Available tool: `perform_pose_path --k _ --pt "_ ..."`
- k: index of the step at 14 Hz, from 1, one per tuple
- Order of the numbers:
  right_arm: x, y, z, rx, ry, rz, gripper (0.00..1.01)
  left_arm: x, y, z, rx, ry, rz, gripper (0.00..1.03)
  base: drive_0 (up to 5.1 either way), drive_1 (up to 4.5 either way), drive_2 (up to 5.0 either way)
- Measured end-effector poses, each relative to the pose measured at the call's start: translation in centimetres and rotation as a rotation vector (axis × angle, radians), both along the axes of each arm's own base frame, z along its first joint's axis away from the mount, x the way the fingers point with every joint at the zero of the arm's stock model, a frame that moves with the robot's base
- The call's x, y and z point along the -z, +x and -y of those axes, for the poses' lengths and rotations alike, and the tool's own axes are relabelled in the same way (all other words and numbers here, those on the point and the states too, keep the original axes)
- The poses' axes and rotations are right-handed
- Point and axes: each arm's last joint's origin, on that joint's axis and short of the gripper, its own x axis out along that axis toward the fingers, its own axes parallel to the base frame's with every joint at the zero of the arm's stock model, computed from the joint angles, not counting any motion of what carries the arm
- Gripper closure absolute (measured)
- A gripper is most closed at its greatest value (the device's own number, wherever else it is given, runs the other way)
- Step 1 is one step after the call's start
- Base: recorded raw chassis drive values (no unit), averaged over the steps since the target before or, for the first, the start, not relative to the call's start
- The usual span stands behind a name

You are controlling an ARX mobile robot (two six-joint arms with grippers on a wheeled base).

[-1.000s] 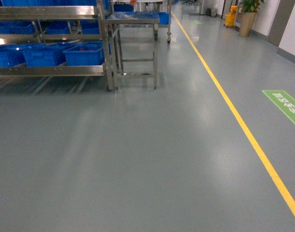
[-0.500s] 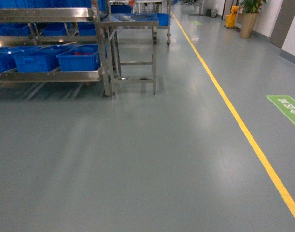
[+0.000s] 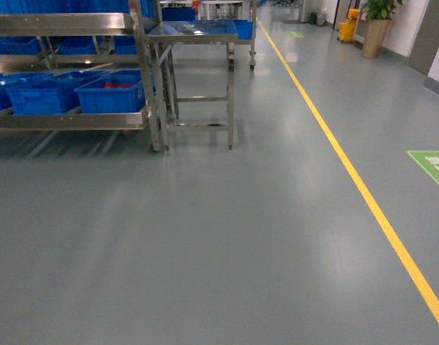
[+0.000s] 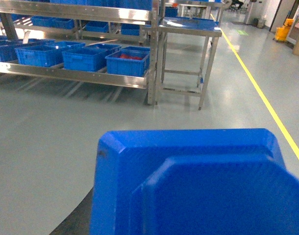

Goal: Pick blue part to blue bin on bottom shelf

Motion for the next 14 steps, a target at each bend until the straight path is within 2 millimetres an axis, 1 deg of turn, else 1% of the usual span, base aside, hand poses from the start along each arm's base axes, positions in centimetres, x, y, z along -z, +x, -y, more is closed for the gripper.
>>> perform_pose_path --k 14 --pt "-0.01 0.00 0.00 0.000 0.000 0.001 0.03 -0.01 -0.01 0.00 0.001 0.000 0.000 0.60 0.0 4.03 -4.0"
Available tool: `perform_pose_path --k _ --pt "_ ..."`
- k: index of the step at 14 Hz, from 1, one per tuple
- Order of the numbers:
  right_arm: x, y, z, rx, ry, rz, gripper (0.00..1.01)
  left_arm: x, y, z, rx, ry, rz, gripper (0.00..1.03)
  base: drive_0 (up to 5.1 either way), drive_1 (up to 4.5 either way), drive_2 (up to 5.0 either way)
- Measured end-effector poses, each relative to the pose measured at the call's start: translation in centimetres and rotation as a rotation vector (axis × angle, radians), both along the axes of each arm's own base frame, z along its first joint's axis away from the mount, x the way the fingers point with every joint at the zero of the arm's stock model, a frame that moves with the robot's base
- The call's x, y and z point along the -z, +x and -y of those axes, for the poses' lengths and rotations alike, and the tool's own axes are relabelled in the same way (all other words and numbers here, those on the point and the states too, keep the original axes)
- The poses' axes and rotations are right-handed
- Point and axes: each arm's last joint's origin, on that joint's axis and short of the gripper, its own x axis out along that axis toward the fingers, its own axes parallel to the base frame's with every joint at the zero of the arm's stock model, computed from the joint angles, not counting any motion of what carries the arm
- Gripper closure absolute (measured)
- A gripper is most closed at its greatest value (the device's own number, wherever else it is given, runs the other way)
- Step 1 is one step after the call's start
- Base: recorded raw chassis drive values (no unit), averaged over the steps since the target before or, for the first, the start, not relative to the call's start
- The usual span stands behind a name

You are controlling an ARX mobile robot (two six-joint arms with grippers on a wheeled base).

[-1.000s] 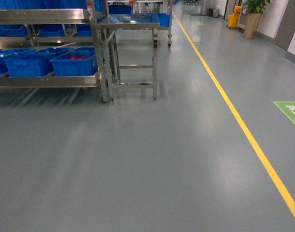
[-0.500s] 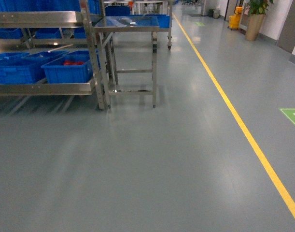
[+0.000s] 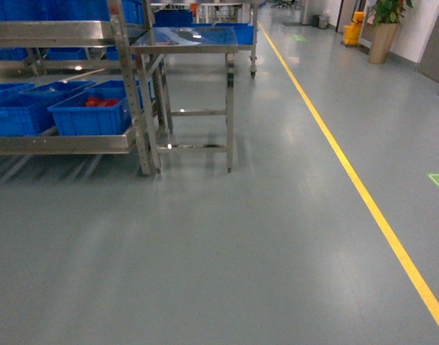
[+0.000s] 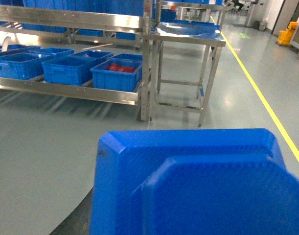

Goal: Pick blue part to blue bin on bottom shelf

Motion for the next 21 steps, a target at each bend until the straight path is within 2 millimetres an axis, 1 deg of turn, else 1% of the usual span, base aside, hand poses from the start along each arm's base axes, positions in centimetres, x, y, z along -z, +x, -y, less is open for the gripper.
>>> perform_pose_path --k 21 --pt "-0.06 0.00 0.00 0.000 0.000 0.006 0.03 -0.04 0.00 0.00 0.000 -0.001 0.004 0.60 0.0 3.98 -4.1"
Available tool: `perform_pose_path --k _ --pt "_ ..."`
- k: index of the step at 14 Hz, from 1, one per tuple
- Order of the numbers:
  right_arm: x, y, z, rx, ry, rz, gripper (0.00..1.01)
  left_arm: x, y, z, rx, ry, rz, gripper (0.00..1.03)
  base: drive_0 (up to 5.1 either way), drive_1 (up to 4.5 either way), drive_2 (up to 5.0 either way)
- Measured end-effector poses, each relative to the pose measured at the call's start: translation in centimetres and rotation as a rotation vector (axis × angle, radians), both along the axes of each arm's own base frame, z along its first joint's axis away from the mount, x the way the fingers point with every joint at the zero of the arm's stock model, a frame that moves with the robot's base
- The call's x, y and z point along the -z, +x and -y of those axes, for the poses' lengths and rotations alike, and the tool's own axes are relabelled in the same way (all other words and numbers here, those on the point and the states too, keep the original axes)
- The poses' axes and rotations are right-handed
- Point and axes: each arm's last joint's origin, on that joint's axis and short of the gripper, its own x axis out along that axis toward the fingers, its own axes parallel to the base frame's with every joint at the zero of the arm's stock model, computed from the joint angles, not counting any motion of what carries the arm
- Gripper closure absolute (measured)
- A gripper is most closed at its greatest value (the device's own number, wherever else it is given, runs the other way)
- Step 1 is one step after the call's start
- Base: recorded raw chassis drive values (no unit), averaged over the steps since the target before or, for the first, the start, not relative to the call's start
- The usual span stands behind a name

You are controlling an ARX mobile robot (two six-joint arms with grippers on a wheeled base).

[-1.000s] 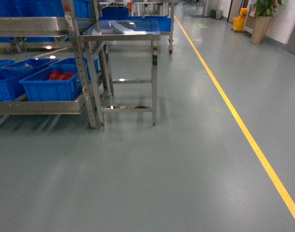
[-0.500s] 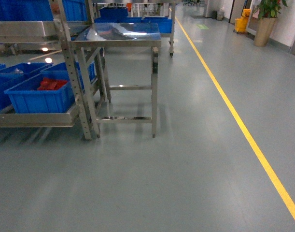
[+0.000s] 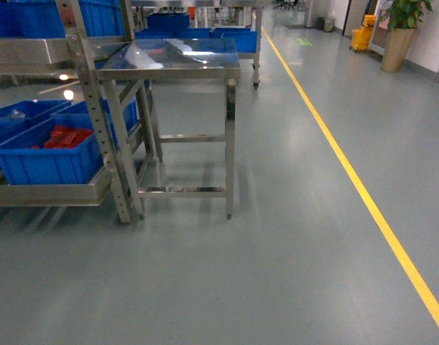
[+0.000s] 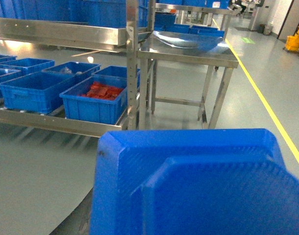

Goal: Pick blue part to blue bin on bottom shelf

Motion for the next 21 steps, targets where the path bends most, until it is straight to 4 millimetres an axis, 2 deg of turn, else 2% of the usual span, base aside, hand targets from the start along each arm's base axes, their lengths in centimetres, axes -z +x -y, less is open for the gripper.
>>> perform_pose_path --k 21 --pt "0.03 0.00 0.00 0.000 0.000 -0.003 0.03 0.02 0.02 0.00 0.000 0.001 -0.002 0.60 0.0 3.98 -4.1"
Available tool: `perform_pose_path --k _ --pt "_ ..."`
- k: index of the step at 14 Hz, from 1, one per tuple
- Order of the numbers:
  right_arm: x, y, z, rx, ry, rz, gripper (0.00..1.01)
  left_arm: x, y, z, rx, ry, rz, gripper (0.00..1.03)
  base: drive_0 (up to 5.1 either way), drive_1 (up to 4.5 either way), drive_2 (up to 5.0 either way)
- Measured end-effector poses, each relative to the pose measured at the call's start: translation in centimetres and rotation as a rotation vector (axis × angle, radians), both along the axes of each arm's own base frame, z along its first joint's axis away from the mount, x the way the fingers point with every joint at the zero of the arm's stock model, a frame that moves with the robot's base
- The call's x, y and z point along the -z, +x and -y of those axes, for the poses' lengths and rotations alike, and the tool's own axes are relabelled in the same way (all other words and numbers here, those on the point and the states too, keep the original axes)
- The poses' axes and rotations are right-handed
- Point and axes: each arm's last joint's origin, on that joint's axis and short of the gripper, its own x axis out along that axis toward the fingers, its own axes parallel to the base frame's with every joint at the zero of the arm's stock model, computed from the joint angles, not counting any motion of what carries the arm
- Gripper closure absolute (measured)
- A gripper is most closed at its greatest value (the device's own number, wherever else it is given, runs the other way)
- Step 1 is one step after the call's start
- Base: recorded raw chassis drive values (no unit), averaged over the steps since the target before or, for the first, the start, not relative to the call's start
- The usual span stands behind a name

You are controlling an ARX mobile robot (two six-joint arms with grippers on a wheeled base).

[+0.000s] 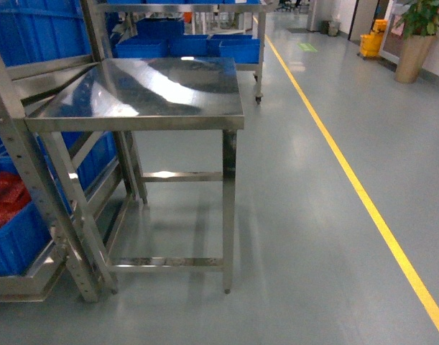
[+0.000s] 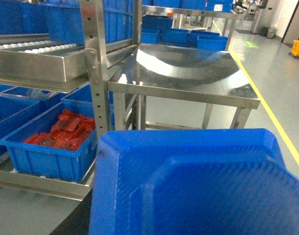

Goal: Pick blue part to blue bin on bottom shelf

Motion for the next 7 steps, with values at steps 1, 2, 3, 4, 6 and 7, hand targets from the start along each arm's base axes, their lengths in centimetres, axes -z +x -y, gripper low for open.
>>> perform_pose_path --k 1,2,3,4,6,7 --pt "0.04 0.00 0.00 0.000 0.000 -0.005 0.03 0.02 0.00 0.00 0.000 0.001 -0.002 0.60 0.0 3.99 -4.1" --pt "0.00 0.00 0.00 0.000 0.000 0.000 0.03 -0.03 0.00 0.00 0.000 -0.001 0.003 0.60 0.0 4.01 -4.1" --pt "0.04 0.00 0.00 0.000 0.000 -0.004 0.03 0.01 0.00 0.00 0.000 0.000 -0.001 0.60 -0.1 3.99 -4.1" --pt "0.02 0.00 0.00 0.000 0.000 -0.002 0.03 -0.01 -0.01 0.00 0.000 0.000 0.001 0.60 -0.1 3.99 -4.1" --pt "0.02 0.00 0.00 0.000 0.000 -0.002 0.03 -0.02 -0.02 -0.01 0.000 -0.001 0.003 0.60 -0.1 4.02 -4.1" --pt "0.03 0.00 0.00 0.000 0.000 -0.003 0.03 0.00 0.00 0.00 0.000 0.000 0.000 0.60 0.0 0.00 0.0"
